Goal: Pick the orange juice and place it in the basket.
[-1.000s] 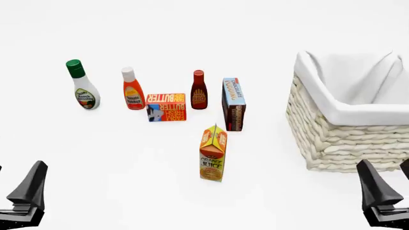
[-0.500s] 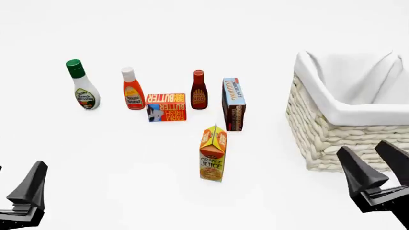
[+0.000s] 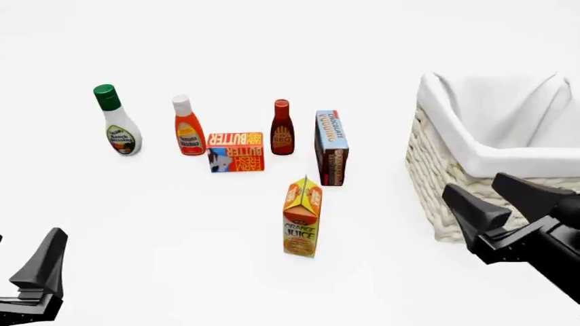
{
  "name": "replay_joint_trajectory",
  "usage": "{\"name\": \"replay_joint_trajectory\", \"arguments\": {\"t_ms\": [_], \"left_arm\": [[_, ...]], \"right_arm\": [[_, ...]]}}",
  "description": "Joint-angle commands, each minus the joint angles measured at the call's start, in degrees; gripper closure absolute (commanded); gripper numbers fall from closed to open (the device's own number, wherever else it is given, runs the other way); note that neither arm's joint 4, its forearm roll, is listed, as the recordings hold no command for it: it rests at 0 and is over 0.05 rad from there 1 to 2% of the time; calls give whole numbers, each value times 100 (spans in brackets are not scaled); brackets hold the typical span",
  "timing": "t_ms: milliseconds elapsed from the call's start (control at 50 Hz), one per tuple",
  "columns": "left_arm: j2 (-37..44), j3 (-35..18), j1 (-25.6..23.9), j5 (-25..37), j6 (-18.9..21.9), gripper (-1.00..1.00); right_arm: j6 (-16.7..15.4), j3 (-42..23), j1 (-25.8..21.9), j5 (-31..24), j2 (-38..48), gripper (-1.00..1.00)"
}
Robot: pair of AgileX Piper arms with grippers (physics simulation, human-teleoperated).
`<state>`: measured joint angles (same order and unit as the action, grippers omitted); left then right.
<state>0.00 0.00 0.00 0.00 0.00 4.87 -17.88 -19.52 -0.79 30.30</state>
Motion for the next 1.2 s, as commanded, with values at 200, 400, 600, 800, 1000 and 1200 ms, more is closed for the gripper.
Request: {"name": "replay_joint_trajectory", "arguments": {"t_ms": [200,400,600,800,1000,1200], "left_arm": [[0,0,0,0,0,-100],[0,0,0,0,0,-100],[0,0,0,0,0,-100],[0,0,0,0,0,-100],[0,0,0,0,0,-100],[0,0,0,0,0,-100]], "right_arm": [[30,-717,-507,-407,991,-100],[273,-1052,-653,-692,1252,-100],[848,-1478,-854,-1097,1437,-100],[1136,-1886,-894,-1441,1728,-100],[1341,-2234,-932,-1624,2182,-100],[1513,-2525,-979,-1765,2631,-100]]}}
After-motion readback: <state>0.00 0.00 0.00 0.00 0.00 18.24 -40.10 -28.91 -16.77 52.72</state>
